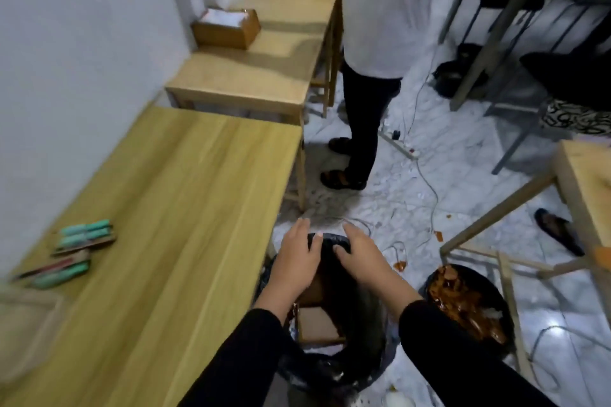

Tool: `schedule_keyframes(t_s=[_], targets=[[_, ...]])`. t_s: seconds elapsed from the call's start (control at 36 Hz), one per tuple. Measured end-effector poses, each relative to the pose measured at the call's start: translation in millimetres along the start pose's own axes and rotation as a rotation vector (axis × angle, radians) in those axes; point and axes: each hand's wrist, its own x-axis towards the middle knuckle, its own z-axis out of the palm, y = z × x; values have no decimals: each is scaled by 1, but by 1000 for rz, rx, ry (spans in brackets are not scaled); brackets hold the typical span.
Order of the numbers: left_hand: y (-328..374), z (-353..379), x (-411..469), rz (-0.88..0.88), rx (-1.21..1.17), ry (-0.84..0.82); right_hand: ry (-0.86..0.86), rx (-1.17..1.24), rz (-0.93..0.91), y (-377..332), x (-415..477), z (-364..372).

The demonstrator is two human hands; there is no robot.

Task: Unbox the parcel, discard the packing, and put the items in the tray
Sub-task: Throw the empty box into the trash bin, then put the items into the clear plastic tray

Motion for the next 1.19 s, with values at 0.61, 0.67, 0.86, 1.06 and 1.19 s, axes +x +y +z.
schedule_keyframes(t_s=[0.61,0.67,0.86,1.06,1.19], targets=[[-231,-235,-118,-750,-76,1270,-463,-226,-638,-278,99,180],[-249,-233,-132,-796,-125,1332,-470,-230,-699,-289,103,199],[-285,-226,-139,-789,-349,1311,-499,-345,-799,-317,112,248],[-295,-226,-123,-785,-409,1288,-343,-575,-891,-333,114,275],[-293,-229,-122,-770,-478,1325,-267,-560,-919,-345,112,291]])
